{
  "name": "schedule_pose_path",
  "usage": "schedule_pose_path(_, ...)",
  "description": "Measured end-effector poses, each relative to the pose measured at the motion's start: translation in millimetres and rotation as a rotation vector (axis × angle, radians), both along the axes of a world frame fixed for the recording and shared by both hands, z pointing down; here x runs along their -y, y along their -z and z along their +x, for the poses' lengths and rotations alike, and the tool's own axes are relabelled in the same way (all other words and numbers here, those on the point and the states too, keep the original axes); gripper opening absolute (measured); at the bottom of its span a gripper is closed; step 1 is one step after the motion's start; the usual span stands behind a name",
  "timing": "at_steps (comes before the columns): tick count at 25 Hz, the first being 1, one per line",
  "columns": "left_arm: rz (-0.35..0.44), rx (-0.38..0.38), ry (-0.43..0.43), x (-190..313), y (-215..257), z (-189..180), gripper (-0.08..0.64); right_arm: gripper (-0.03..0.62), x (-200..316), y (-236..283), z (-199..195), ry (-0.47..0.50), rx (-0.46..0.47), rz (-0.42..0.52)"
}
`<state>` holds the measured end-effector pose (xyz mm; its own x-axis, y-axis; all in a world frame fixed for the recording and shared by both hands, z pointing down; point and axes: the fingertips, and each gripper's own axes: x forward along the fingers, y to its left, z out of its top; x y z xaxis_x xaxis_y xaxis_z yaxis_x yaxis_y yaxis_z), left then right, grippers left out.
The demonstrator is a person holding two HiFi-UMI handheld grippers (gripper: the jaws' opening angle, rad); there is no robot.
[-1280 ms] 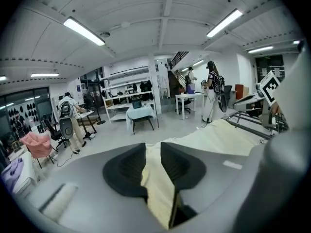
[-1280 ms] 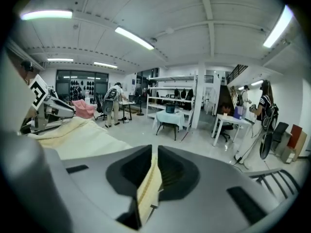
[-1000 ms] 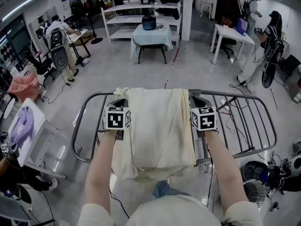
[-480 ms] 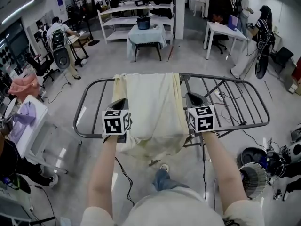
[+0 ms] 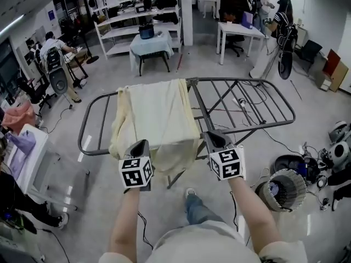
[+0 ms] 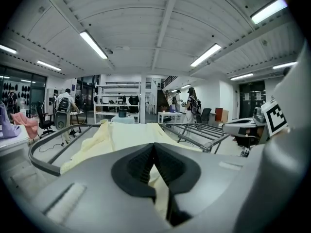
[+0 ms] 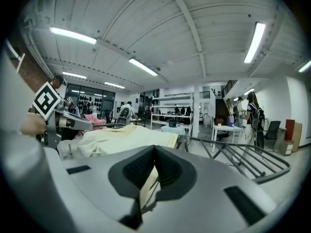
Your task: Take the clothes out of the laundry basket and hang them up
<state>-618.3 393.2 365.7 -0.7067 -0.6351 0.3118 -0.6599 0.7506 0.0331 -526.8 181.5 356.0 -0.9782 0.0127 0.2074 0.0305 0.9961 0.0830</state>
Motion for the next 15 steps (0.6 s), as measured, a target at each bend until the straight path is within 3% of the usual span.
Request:
schedule_pose_path(10, 0.031, -0.049, -0.242, 90.9, -21.9, 110.6, 0.011, 0.002, 29.2, -5.0, 122.3, -0.148, 0.053, -0.054)
schedule_pose_path(15, 0.056, -0.082, -0.352, 158.1, -32.4, 160.3, 0.011, 0.002, 80.9, -5.6, 184.8, -0.251, 0.073, -0.057)
